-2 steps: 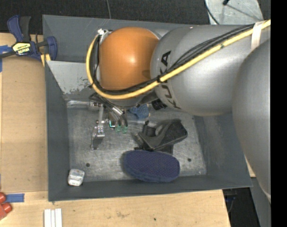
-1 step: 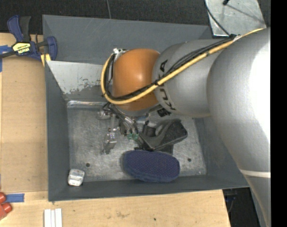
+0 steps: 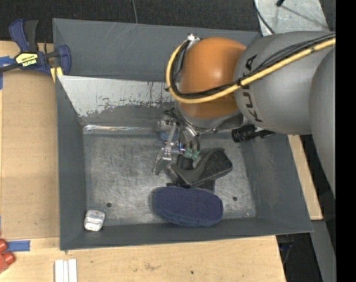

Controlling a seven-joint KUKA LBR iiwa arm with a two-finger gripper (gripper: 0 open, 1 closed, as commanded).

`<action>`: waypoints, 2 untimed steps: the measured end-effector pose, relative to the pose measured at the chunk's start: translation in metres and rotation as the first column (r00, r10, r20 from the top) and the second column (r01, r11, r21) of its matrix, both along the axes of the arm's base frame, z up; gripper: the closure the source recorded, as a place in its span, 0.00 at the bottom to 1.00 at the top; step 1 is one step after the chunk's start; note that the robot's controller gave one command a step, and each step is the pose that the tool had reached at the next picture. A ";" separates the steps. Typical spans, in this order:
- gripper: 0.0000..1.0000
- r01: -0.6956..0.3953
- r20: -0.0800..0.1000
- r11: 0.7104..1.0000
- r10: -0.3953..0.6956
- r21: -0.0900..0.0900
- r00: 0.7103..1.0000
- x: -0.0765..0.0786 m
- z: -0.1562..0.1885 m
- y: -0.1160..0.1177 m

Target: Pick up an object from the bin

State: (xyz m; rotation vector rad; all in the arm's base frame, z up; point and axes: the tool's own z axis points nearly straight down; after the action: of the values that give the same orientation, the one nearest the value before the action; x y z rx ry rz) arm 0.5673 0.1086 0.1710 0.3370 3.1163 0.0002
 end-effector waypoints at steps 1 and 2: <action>0.00 -0.093 -0.010 0.996 0.093 -0.002 0.996 -0.044 -0.013 -0.048; 0.00 -0.345 0.013 0.939 0.345 0.002 0.938 -0.054 -0.085 -0.084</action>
Offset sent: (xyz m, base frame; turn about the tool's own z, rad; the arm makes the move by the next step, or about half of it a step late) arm -0.0427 -0.0441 -0.0127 -0.0966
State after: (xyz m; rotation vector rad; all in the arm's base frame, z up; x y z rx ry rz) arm 0.5135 0.0245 0.0858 -0.2138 3.1157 0.0108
